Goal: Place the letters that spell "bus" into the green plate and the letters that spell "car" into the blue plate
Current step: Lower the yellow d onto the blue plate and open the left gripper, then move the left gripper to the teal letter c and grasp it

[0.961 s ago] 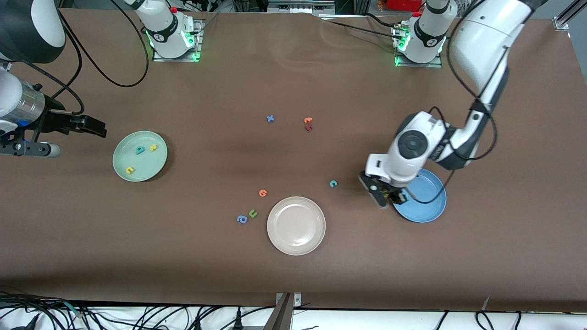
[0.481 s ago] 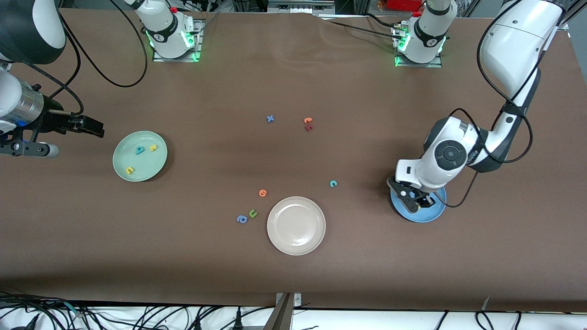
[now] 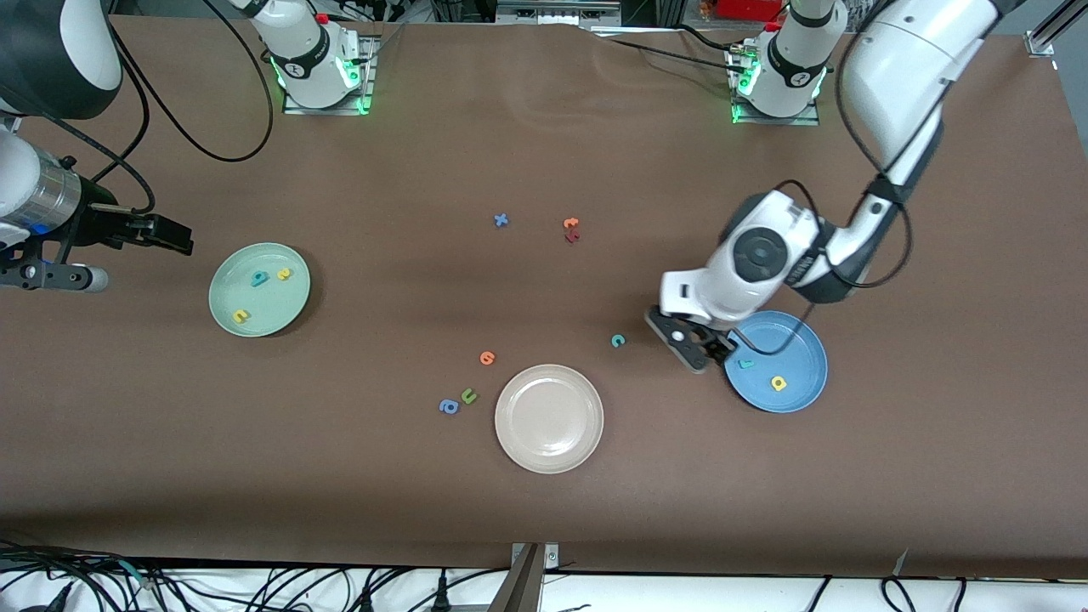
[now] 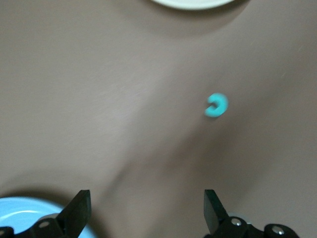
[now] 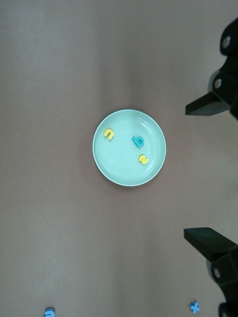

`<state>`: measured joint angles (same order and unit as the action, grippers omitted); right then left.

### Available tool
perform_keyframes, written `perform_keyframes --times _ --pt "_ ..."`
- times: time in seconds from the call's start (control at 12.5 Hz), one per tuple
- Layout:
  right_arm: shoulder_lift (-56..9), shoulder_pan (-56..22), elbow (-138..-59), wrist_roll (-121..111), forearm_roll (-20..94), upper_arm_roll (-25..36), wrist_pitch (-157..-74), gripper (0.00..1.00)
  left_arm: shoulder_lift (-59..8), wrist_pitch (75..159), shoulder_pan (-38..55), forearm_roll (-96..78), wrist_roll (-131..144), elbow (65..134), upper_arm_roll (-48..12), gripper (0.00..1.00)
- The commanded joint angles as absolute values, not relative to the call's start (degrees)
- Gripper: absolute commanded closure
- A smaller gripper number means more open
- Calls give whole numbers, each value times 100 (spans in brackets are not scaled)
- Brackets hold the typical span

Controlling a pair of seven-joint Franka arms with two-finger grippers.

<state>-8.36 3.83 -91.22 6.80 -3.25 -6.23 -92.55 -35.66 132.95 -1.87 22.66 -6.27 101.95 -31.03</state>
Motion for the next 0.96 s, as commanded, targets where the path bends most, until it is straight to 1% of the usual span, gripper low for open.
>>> perform_keyframes --times 0.0,0.24,0.32,0.48,0.64,0.8,0.88 --pt "-677 475 -9272 721 -396 -712 -9264 0 -3971 13236 419 2224 87 9635 -3006 0" --pt "-685 475 -9272 712 -396 -712 -9264 0 -4428 13263 860 2337 -87 9090 -2655 0" --pt "-686 475 -9272 721 -396 -712 -9264 0 -4551 13271 870 2538 -340 8975 -2611 0" --pt "-686 475 -9272 721 -396 -712 -9255 0 -4806 13419 887 2654 -448 8965 -2602 0" --pt "-686 475 -9272 721 -396 -712 -9255 0 -4939 13938 888 2689 -422 9026 -2602 3" --pt "-686 475 -9264 729 -396 -712 -9255 0 -4939 13939 949 2707 -404 9026 -2602 8" --pt "-686 475 -9264 729 -396 -712 -9264 0 -4939 13939 958 2716 -422 9052 -2575 24"
